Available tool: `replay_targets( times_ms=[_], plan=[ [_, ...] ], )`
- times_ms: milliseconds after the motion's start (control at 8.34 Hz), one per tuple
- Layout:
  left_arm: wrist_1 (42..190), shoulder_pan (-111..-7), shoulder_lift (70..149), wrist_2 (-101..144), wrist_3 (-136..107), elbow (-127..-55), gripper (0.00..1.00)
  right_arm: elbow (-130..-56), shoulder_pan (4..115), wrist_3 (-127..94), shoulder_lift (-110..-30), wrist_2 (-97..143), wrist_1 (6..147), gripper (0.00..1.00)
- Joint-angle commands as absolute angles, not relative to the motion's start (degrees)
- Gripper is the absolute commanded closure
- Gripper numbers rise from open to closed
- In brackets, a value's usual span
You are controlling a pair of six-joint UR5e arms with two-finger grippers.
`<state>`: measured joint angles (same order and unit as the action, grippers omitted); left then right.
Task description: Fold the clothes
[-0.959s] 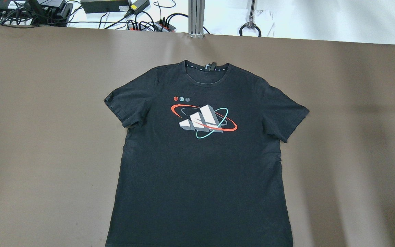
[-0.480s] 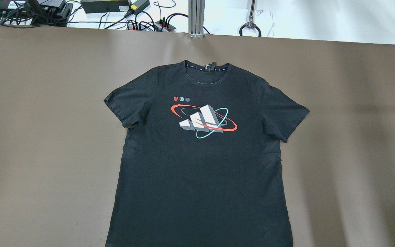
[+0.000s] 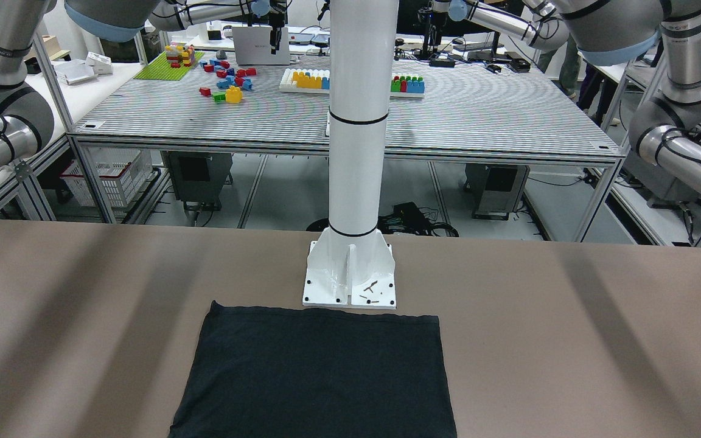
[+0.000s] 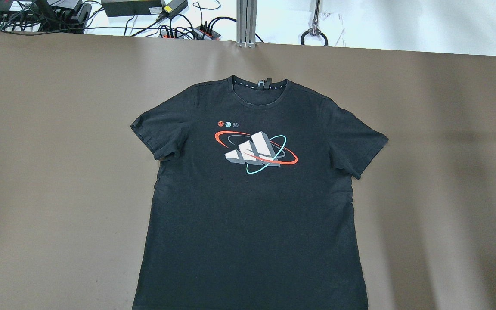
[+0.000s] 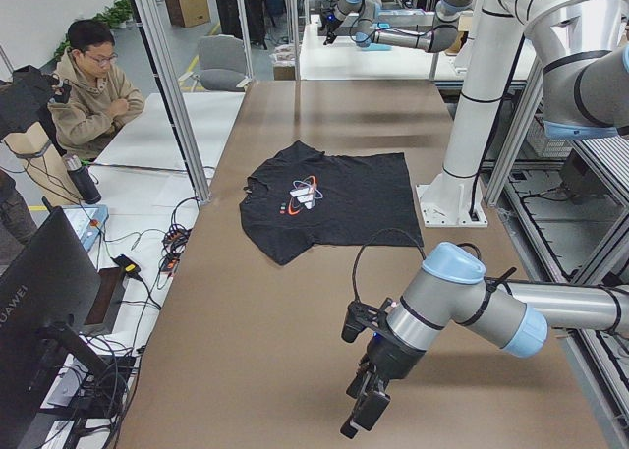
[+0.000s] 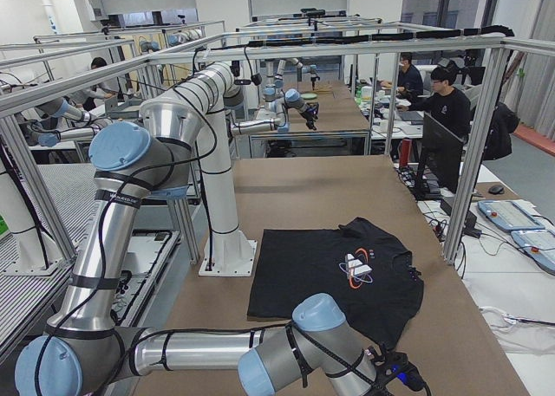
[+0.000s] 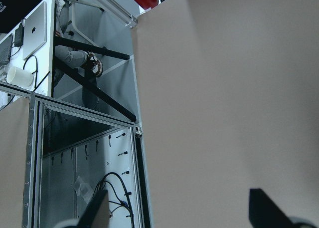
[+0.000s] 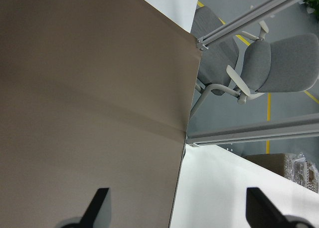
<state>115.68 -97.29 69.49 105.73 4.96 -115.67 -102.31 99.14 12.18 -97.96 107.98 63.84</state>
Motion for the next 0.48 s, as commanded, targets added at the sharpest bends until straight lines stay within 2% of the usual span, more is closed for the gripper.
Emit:
replay_targets(
  times_ms=[0, 360],
  plan=[
    [115.6, -97.3, 69.3, 105.9, 5.0, -115.3, 0.0, -102.4, 99.1, 12.1, -98.2, 108.8, 63.7, 0.05],
    [115.7, -97.2, 69.2, 106.0, 4.9, -115.4, 0.0, -102.5, 99.1, 12.2, -98.7, 109.3, 63.6, 0.05]
  ],
)
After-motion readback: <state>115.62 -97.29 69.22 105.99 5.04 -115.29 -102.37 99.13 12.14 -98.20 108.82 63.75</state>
